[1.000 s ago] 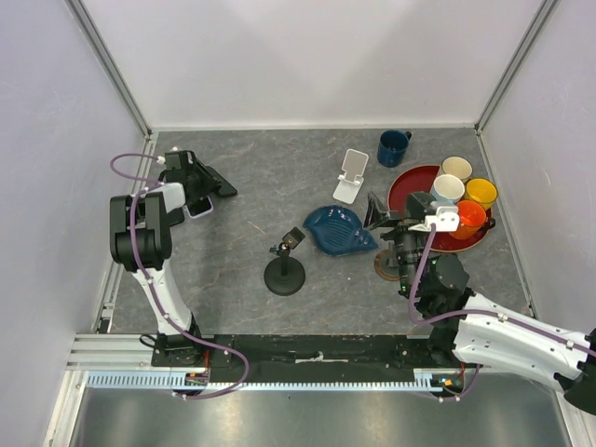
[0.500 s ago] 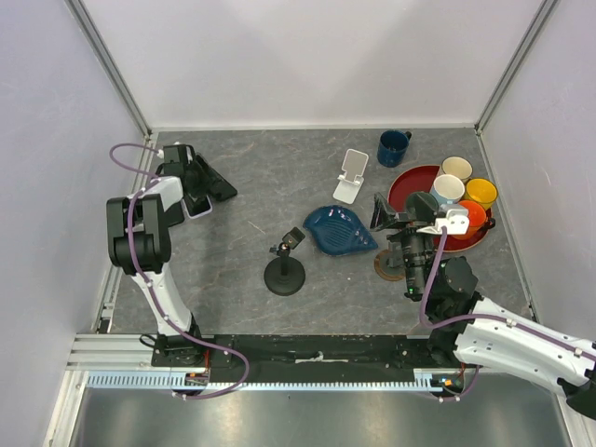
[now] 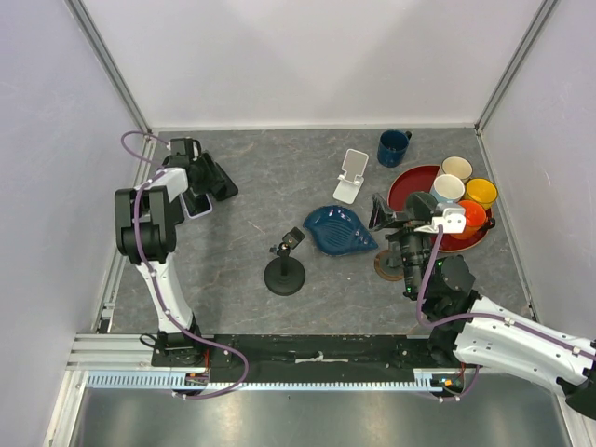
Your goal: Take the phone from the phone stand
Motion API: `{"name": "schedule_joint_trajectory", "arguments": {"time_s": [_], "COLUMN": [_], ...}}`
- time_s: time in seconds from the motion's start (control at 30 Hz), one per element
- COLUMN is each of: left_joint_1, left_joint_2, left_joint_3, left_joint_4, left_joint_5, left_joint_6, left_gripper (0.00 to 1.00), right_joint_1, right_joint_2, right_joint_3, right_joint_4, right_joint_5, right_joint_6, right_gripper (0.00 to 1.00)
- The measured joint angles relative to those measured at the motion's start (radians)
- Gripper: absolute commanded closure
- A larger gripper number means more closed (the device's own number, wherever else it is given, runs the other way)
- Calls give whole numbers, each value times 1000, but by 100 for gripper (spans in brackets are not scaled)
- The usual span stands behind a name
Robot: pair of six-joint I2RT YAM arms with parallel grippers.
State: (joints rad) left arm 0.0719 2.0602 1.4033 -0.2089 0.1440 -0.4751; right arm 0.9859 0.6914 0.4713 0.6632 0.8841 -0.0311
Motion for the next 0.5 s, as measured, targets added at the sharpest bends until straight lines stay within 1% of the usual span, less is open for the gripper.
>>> {"name": "schedule_joint_trajectory", "arguments": {"time_s": [0.17, 0.33, 0.5], "left_joint_1": [-25, -49, -59], "left_joint_2": [1, 12, 14], "left_joint_3": [16, 71, 105], "left_joint_4": [-24, -71, -97], "left_joint_5": [-37, -66, -95], "left_joint_6": [48, 87, 118], "left_gripper": [30, 25, 15], "right_joint_1": [-1, -2, -2], "right_joint_2": [4, 3, 1], "right_joint_3": [0, 0, 0], "right_joint_4": [-2, -12, -18], "right_joint_5": [-6, -13, -15], "right_joint_6": [2, 6, 6], "right_gripper": [2, 2, 2]}}
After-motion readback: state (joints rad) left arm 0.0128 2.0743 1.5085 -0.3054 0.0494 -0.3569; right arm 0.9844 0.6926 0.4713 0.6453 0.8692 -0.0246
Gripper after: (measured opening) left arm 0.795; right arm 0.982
